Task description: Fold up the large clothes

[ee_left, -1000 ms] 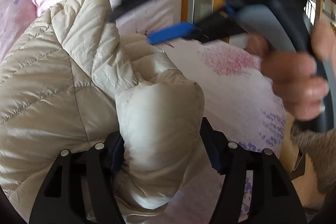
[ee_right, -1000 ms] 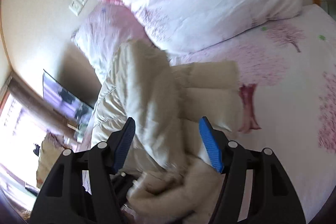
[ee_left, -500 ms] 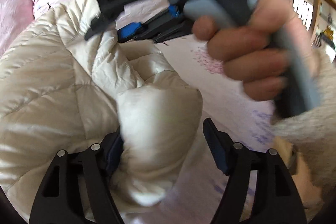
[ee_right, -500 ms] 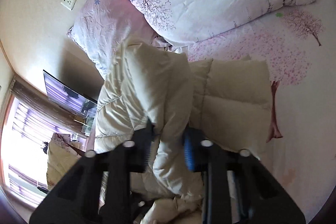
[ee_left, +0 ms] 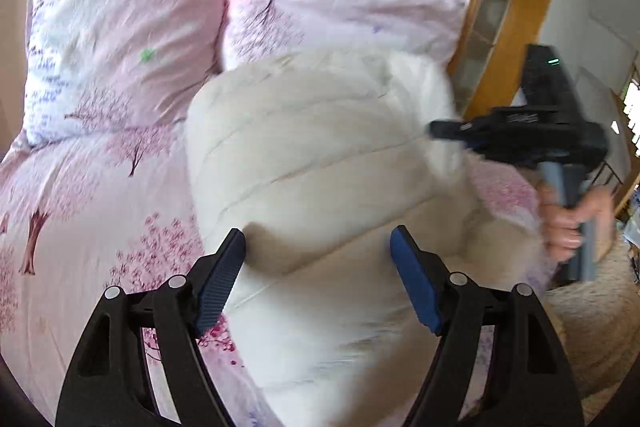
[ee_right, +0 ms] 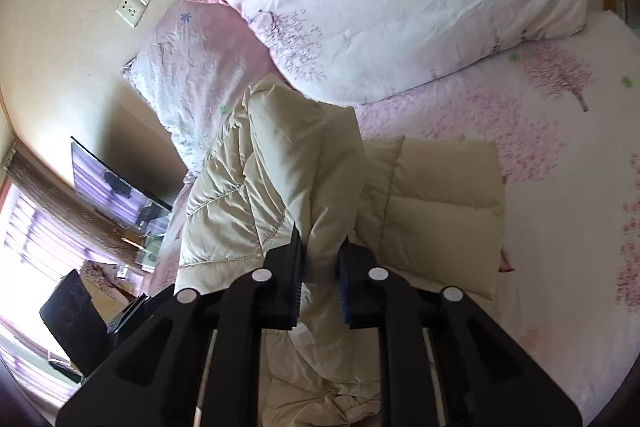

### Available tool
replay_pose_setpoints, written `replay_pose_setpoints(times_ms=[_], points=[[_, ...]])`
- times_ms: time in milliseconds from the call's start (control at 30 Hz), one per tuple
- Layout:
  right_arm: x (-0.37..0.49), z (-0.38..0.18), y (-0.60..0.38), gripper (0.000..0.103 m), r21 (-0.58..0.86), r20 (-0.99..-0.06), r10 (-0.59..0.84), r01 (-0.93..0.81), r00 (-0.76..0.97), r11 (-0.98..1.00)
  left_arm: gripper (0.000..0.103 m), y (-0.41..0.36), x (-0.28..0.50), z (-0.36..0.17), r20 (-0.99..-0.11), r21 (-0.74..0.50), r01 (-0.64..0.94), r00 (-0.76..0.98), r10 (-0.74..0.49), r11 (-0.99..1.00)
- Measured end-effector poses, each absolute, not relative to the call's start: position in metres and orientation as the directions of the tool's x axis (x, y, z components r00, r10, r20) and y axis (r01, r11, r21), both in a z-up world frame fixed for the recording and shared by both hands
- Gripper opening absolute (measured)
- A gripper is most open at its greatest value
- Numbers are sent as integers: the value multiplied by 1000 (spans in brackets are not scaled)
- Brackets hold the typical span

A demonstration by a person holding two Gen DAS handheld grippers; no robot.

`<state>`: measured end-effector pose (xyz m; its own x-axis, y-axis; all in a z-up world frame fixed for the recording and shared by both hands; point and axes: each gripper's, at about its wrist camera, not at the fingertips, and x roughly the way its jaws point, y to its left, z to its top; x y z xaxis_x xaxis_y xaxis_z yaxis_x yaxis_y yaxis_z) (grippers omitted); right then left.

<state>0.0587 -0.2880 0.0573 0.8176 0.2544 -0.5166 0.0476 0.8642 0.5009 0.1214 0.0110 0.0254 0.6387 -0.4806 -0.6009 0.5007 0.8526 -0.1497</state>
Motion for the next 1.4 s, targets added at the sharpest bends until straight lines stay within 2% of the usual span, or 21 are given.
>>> replay_pose_setpoints(times_ms=[300,533,667,733,767,833,967,1167,1233,1267,1300,1400], points=[[71,27,-319,15,499,-615,169,215,770,839,76,-16,130,13,-623,-131,548,602,-499,826],[92,6,-330,18,409,-712,84,315,697,857,76,-26,144,4,-652,-166,554,559,-512,816],[98,-3,-335,21,393,-739,64,352,671,850,77,-38,150,-6,-663,-133,552,567,-488,823],[93,1,-334,27,384,-733,42,362,679,849,77,-40,149,-6,-666,-126,549,570,-481,826],[86,4,-332,36,366,-727,15,368,687,855,77,-38,148,-4,-665,-128,549,570,-482,826],[61,14,-325,45,335,-693,-39,370,720,867,76,-30,142,2,-651,-144,549,574,-496,823],[11,22,-308,47,374,-611,-14,304,792,876,76,-11,131,13,-620,-171,543,589,-518,822],[-33,-5,-293,49,464,-595,90,250,798,850,76,-5,113,20,-602,-160,566,594,-534,809],[-42,-14,-293,44,514,-579,130,237,805,825,76,-8,109,19,-605,-144,573,594,-530,807],[-45,-17,-292,26,526,-570,146,223,808,821,76,-9,109,17,-608,-135,575,595,-526,807],[-45,-19,-290,14,530,-567,156,213,809,821,76,-11,108,16,-612,-130,574,596,-521,809],[-54,-25,-286,10,514,-563,125,228,817,827,76,-13,111,9,-629,-144,568,579,-518,810]])
